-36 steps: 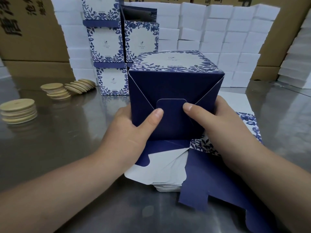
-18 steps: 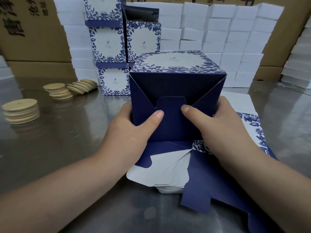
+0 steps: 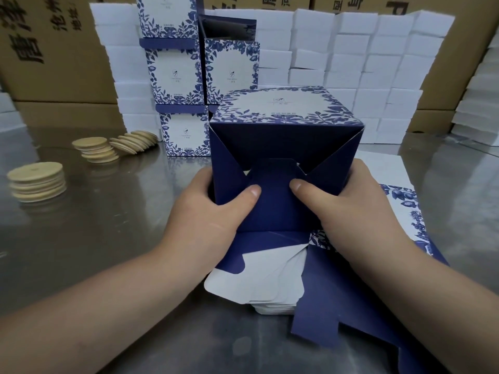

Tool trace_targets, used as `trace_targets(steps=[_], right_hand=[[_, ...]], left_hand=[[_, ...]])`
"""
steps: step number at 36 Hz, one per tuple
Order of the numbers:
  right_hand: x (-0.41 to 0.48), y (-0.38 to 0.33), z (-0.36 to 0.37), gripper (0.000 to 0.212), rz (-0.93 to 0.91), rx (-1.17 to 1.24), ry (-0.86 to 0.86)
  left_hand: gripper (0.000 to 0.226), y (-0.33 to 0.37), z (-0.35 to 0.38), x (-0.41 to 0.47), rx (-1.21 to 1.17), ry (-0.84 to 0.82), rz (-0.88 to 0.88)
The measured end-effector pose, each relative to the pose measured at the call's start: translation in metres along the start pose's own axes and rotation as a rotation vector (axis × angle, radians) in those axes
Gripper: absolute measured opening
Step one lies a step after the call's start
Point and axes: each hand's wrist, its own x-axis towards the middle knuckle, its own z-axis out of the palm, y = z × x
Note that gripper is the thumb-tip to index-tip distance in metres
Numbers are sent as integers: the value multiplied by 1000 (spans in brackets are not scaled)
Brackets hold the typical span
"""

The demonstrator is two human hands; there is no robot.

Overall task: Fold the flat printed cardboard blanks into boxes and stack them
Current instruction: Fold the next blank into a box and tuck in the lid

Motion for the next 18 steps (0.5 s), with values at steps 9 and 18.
trace_targets(steps=[9,18], right_hand=[[0,2,-1,51,-12,1,8],[0,4,-3,42,-27,-7,-5]], left_hand=[[13,0,0,-1,-2,8,9],[15,-2,0,-1,-8,1,10]])
